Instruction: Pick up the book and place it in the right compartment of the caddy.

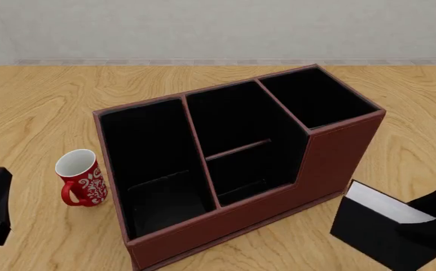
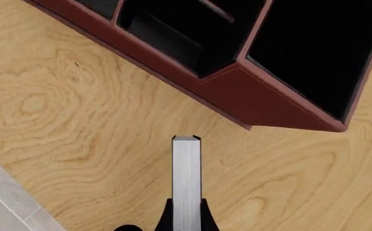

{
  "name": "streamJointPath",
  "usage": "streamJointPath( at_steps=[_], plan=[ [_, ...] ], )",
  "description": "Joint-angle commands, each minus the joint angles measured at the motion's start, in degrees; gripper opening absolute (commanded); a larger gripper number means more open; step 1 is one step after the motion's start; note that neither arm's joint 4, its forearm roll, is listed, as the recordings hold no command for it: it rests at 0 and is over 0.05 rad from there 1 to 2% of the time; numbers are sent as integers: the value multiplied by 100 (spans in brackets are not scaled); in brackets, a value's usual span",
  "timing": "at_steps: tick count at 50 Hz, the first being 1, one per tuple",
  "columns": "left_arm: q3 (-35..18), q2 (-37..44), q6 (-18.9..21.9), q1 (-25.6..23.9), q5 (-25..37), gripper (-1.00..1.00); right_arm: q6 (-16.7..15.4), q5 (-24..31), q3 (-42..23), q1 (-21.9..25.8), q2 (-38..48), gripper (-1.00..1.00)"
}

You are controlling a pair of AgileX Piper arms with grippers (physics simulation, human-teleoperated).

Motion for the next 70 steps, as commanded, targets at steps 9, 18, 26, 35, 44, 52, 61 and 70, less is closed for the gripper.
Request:
streamJointPath(
  at_steps=[9, 18, 26, 35, 44, 52, 61, 70],
  plan=[
    [-112, 4, -33, -66, 57, 100, 442, 0, -523, 105, -44, -100],
    [-144, -49, -46, -50, 117, 100, 360, 0, -730, -84, -34, -100],
    [-193, -108, -88, -23, 189, 100, 324, 0, -1038, -159, -43, -100],
    [-252, -239, -131, -7, 320, 100, 83, 0, -1092, -459, -135, -100],
    [-330, -304, -197, -12, 420, 100, -102, 0, -1117, -721, -228, -100],
    [-370, -307, -215, -49, 450, 100, -252, 0, -1375, -931, -244, -100],
    [-384, -301, -269, -62, 439, 100, -429, 0, -1696, -1040, -194, -100],
    [-369, -201, -277, -102, 326, 100, -618, 0, -2002, -1196, -174, -100]
  ],
)
